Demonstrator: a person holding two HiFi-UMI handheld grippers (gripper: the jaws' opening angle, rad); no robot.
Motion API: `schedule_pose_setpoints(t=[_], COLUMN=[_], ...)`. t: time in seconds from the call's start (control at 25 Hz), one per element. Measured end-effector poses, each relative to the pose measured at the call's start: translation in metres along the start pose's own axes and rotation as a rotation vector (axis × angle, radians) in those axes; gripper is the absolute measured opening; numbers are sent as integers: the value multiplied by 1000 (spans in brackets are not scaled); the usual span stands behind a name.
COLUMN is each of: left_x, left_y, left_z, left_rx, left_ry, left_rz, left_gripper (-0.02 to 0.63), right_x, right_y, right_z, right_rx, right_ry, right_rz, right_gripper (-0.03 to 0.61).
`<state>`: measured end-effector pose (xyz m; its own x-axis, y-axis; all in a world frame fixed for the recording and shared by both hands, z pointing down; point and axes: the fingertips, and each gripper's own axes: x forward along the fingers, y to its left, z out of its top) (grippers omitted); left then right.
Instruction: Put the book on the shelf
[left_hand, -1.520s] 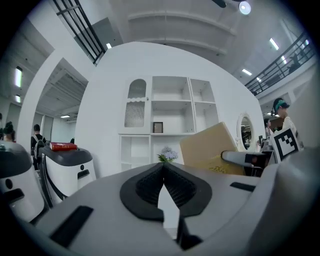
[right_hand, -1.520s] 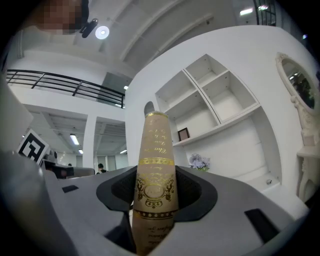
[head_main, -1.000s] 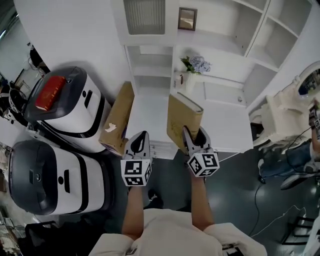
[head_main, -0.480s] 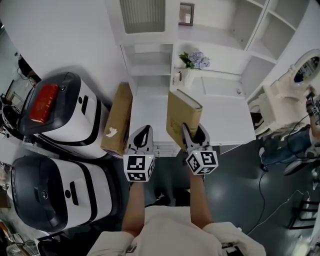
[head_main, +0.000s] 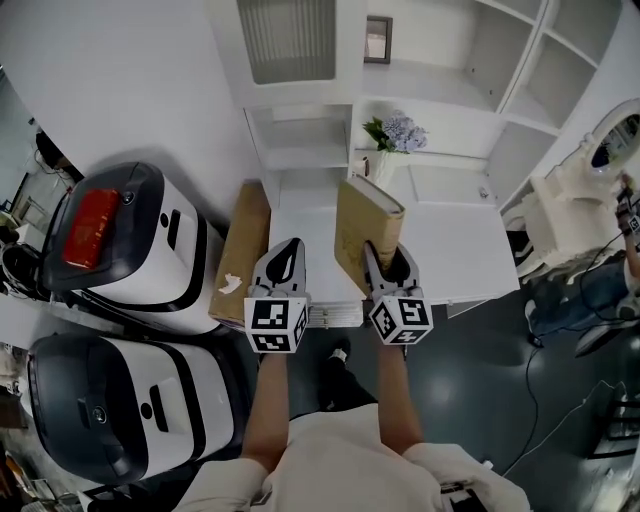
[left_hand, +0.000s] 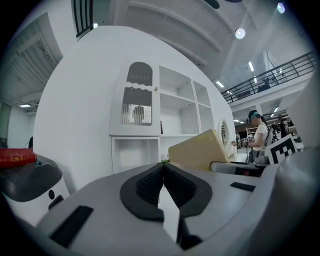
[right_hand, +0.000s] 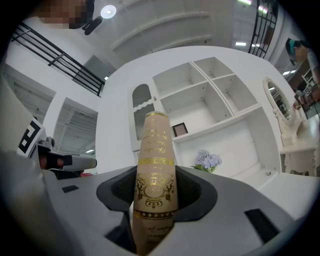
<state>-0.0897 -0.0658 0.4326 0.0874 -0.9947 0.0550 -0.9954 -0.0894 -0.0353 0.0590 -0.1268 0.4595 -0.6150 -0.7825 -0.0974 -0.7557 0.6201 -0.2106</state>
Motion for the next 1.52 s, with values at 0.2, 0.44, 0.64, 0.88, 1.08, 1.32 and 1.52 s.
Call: schedule_pose_setpoints(t=[0.2, 0.44, 0.64, 0.88, 1.08, 1.32, 1.52], left_x=[38, 78, 105, 131, 145, 158, 161], left_y=[30, 61, 79, 84, 90, 101, 117], left_z=[2, 8, 10, 5, 0, -4, -15], left_rx=[-9, -3, -4, 3, 2, -4, -16], left_ry=[-4, 10, 15, 26, 36, 32, 44], left_rz=[10, 16, 16, -10, -24, -29, -3], left_gripper=[17, 17, 17, 17, 17, 17, 17], right_x=[47, 106, 142, 173, 198, 224, 238], right_y=[-4, -8, -12, -18, -23, -22, -21], right_z=[-6, -2, -4, -8, -11, -7, -3], right_rx=[-12, -19, -21, -12, 8, -23, -43], right_ry=[6, 6, 9, 5, -9, -33, -73], right_rz=[1, -2, -5, -20, -42, -56, -64], right_gripper=[221, 221, 221, 221, 221, 221, 221])
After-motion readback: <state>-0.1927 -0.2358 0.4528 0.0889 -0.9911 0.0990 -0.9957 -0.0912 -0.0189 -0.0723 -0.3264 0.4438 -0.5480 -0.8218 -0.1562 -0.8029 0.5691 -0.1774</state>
